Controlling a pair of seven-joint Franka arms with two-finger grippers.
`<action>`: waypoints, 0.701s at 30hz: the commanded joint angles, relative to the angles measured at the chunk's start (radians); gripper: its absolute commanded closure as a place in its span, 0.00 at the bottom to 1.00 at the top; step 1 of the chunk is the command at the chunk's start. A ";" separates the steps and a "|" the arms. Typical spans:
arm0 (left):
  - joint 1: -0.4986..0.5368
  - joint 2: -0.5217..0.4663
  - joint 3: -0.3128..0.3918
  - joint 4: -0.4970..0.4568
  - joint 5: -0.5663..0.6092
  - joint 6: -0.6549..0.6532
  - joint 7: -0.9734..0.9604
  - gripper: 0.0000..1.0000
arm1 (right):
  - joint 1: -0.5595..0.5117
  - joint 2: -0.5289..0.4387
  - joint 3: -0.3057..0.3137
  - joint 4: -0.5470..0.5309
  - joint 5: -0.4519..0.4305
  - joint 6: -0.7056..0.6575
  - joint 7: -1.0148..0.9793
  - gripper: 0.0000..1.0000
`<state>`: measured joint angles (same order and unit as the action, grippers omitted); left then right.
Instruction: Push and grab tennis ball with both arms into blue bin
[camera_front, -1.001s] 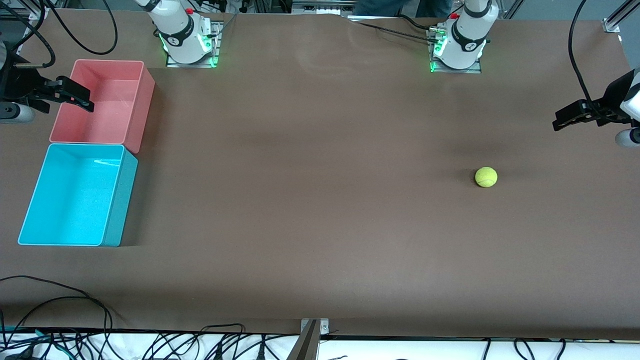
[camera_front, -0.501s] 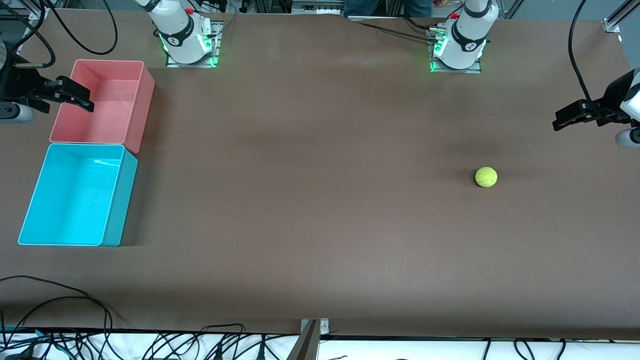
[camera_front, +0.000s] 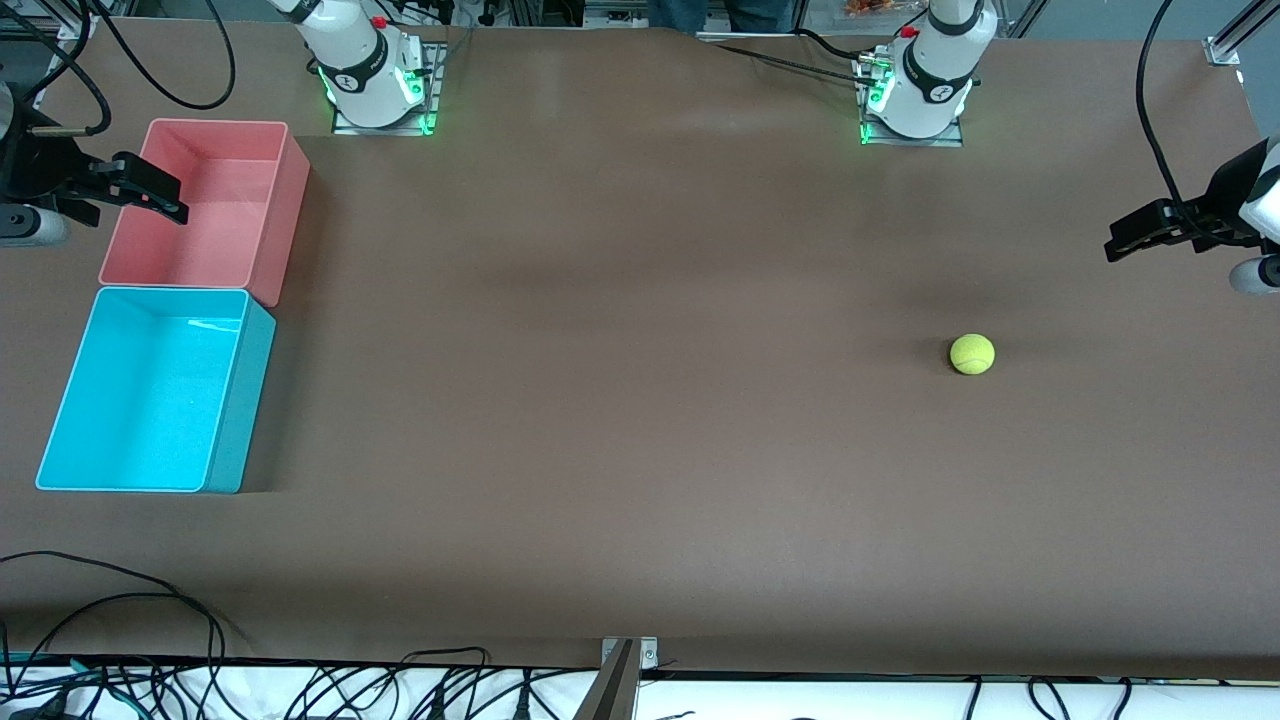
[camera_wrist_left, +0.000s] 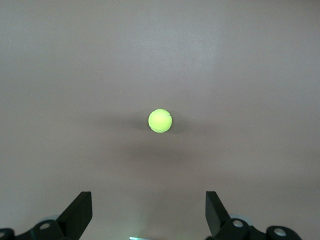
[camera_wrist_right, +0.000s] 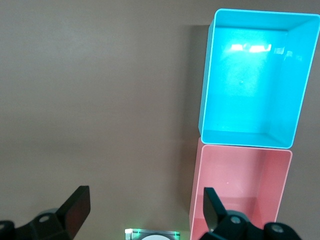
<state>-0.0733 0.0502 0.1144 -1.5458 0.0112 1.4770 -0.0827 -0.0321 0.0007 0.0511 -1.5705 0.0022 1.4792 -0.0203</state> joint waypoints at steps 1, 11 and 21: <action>-0.008 -0.015 0.001 -0.017 0.009 0.011 -0.002 0.00 | 0.001 0.005 0.001 0.027 0.002 -0.019 -0.007 0.00; -0.008 -0.015 0.001 -0.017 0.009 0.011 -0.002 0.00 | 0.001 0.001 0.001 0.026 0.002 -0.022 -0.001 0.00; -0.008 -0.015 0.001 -0.017 0.009 0.011 -0.002 0.00 | 0.001 0.001 -0.001 0.026 0.004 -0.037 -0.006 0.00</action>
<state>-0.0748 0.0502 0.1144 -1.5458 0.0112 1.4770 -0.0827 -0.0321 0.0004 0.0513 -1.5697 0.0022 1.4672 -0.0203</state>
